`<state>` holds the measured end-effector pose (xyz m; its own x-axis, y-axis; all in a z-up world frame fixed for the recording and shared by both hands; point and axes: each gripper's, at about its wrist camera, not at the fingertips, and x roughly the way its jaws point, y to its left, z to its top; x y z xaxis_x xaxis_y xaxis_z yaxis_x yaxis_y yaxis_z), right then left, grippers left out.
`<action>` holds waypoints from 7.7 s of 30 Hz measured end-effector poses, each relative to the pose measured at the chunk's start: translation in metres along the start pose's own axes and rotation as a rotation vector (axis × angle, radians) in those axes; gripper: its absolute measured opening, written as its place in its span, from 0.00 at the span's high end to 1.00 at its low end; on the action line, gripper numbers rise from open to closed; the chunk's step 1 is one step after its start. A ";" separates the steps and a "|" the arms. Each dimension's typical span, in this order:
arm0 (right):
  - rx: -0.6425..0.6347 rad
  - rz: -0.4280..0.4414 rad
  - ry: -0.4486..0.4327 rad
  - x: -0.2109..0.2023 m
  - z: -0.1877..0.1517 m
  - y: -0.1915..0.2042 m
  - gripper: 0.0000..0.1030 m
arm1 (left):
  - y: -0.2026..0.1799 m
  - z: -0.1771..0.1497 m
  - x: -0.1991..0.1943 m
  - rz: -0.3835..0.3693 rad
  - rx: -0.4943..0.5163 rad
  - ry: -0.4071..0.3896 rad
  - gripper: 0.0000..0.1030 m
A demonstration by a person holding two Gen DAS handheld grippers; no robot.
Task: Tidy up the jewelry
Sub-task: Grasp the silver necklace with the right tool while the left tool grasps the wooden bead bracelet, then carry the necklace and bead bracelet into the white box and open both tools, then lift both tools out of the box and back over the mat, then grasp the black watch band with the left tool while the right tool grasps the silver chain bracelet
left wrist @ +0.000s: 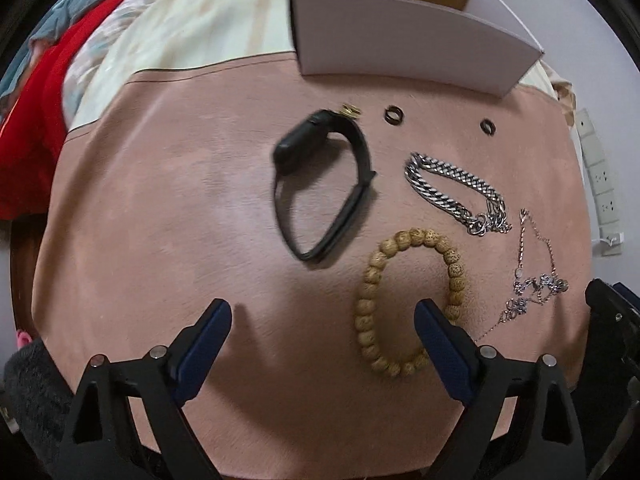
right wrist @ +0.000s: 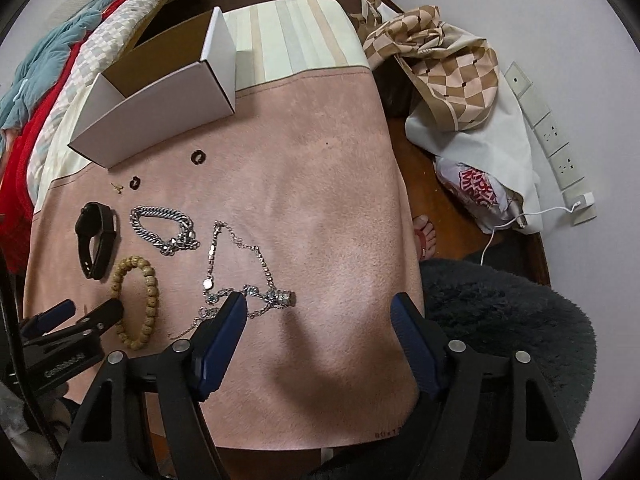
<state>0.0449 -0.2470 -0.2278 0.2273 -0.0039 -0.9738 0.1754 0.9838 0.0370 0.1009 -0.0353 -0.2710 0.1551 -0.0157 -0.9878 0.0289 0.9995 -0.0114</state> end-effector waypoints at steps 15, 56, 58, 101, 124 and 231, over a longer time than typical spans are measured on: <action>-0.092 -0.005 0.026 0.029 -0.012 0.020 0.41 | -0.002 -0.020 -0.011 -0.004 0.051 -0.085 0.94; -0.006 0.122 -0.098 0.021 0.009 0.016 0.92 | 0.037 -0.010 -0.062 -0.106 0.010 -0.156 0.94; 0.003 0.142 -0.124 0.009 0.007 0.013 0.92 | 0.037 -0.009 -0.064 -0.112 0.008 -0.161 0.94; -0.221 0.402 -0.487 -0.219 0.077 0.075 0.92 | 0.040 0.061 -0.221 -0.271 0.048 -0.443 0.94; -0.208 0.358 -0.173 -0.037 0.240 0.122 0.92 | 0.033 0.210 -0.078 -0.227 0.055 -0.217 0.93; -0.187 0.071 -0.135 0.049 0.023 0.095 0.94 | 0.086 0.024 -0.011 0.081 -0.124 -0.157 0.01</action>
<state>0.0952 -0.1577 -0.2665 0.3607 0.0553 -0.9311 -0.0229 0.9985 0.0504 0.1251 0.0501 -0.2572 0.3040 0.0708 -0.9500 -0.1103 0.9931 0.0388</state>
